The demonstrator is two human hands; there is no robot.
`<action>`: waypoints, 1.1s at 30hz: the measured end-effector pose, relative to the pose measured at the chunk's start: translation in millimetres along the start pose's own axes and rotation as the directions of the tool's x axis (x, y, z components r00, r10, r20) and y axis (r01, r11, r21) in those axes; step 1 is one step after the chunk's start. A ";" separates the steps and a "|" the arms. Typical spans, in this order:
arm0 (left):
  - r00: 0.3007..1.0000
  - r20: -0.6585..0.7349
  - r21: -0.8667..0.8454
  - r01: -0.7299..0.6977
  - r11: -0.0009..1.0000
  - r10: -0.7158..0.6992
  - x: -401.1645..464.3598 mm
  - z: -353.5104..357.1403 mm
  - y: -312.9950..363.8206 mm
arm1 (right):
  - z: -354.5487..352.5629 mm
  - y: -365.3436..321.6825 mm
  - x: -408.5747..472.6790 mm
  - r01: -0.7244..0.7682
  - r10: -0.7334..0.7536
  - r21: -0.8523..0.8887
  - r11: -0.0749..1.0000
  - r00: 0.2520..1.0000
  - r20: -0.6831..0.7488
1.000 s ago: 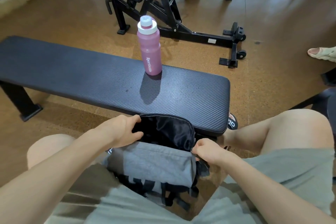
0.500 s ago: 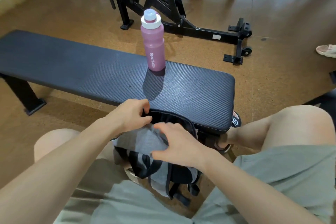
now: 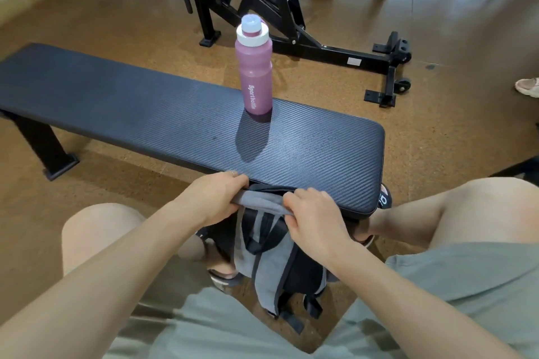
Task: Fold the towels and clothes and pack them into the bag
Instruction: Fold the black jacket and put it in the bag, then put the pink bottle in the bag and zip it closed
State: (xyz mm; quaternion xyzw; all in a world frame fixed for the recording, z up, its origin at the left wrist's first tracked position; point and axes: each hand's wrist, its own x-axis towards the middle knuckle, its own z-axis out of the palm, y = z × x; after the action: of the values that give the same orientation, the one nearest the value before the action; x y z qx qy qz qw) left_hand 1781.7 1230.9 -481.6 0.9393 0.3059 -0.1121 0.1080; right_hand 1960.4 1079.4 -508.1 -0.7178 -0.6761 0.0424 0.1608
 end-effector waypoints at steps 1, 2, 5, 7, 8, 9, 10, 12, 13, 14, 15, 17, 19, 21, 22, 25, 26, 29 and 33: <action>1.000 -0.024 -0.017 -0.010 1.000 0.010 -0.5 -1.0 2.0 | -2.4 2.5 0.8 -0.020 0.019 -0.032 0.999 1.000 -0.016; 0.998 -0.060 -0.030 -0.027 0.999 0.025 -1.5 -2.1 4.0 | -5.8 6.1 1.4 -0.037 0.034 -0.066 0.997 0.999 -0.033; 0.959 -0.240 -0.032 -0.164 0.986 0.152 -1.7 -2.5 15.9 | -17.9 16.5 1.1 -0.041 0.045 -0.093 0.995 0.998 0.034; 0.917 -0.306 -0.029 -0.278 0.960 0.256 1.2 -0.5 34.5 | -25.9 17.5 2.2 -0.064 0.054 0.050 0.997 0.982 0.181; 0.896 -0.324 -0.020 -0.328 0.944 0.304 3.5 1.8 46.6 | -28.7 16.9 2.5 -0.120 0.078 0.140 0.983 0.958 0.277; 0.878 -0.334 -0.009 -0.368 0.930 0.344 6.2 4.3 58.3 | -31.5 15.8 2.8 -0.174 0.100 0.186 0.967 0.931 0.350; 0.867 -0.344 -0.009 -0.388 0.922 0.361 8.8 5.9 67.4 | -32.4 17.6 2.6 -0.192 0.109 0.182 0.964 0.915 0.388; 0.885 -0.367 -0.096 -0.343 0.934 0.288 13.3 8.0 70.4 | -39.6 28.0 4.8 -0.197 0.132 0.123 0.973 0.903 0.409; 0.912 -0.353 -0.173 -0.283 0.943 0.209 13.9 9.8 63.9 | -45.8 36.0 6.5 -0.213 0.157 0.087 0.973 0.890 0.428; 0.943 -0.305 -0.242 -0.209 0.947 0.130 13.9 13.6 53.3 | -52.2 44.6 8.1 -0.232 0.179 0.069 0.970 0.879 0.442; 0.970 -0.232 -0.300 -0.140 0.944 0.070 12.6 18.7 41.1 | -57.6 52.5 9.6 -0.261 0.203 0.066 0.963 0.867 0.454; 0.996 -0.086 -0.448 -0.044 0.893 0.006 7.2 31.0 21.3 | -64.0 65.0 12.3 -0.302 0.228 0.084 0.949 0.848 0.479; 0.997 -0.071 -0.538 -0.012 0.843 -0.031 6.8 38.4 12.8 | -63.6 66.7 16.2 -0.322 0.233 0.098 0.942 0.835 0.499; 0.990 -0.130 -0.502 -0.019 0.864 -0.054 14.5 38.7 10.0 | -59.2 59.7 22.4 -0.306 0.240 0.048 0.951 0.825 0.512; 0.988 -0.147 -0.485 -0.023 0.874 -0.056 18.8 37.4 8.7 | -56.4 54.7 26.7 -0.293 0.243 0.020 0.956 0.826 0.508; 0.985 -0.162 -0.521 -0.028 0.853 -0.067 27.3 36.3 2.4 | -46.8 33.6 42.4 -0.248 0.239 -0.043 0.968 0.851 0.468; 0.983 -0.168 -0.548 -0.033 0.836 -0.072 28.5 38.1 0.4 | -41.2 25.0 46.4 -0.212 0.217 -0.062 0.975 0.869 0.445; 0.978 -0.187 -0.618 -0.046 0.785 -0.090 29.7 42.1 -1.3 | -15.2 -6.8 52.0 0.074 -0.010 -0.199 0.977 0.951 0.308; 0.978 -0.174 -0.673 -0.035 0.739 -0.113 28.7 45.0 -5.0 | 17.3 -32.3 57.9 0.165 -0.130 -0.168 0.972 0.971 0.200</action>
State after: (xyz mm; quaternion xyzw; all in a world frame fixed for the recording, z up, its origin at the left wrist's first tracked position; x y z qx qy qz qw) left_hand 1794.7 1238.5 -533.1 0.8366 0.3547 0.1000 0.4053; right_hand 1929.4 1140.4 -506.1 -0.6699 -0.7409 0.0351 0.0321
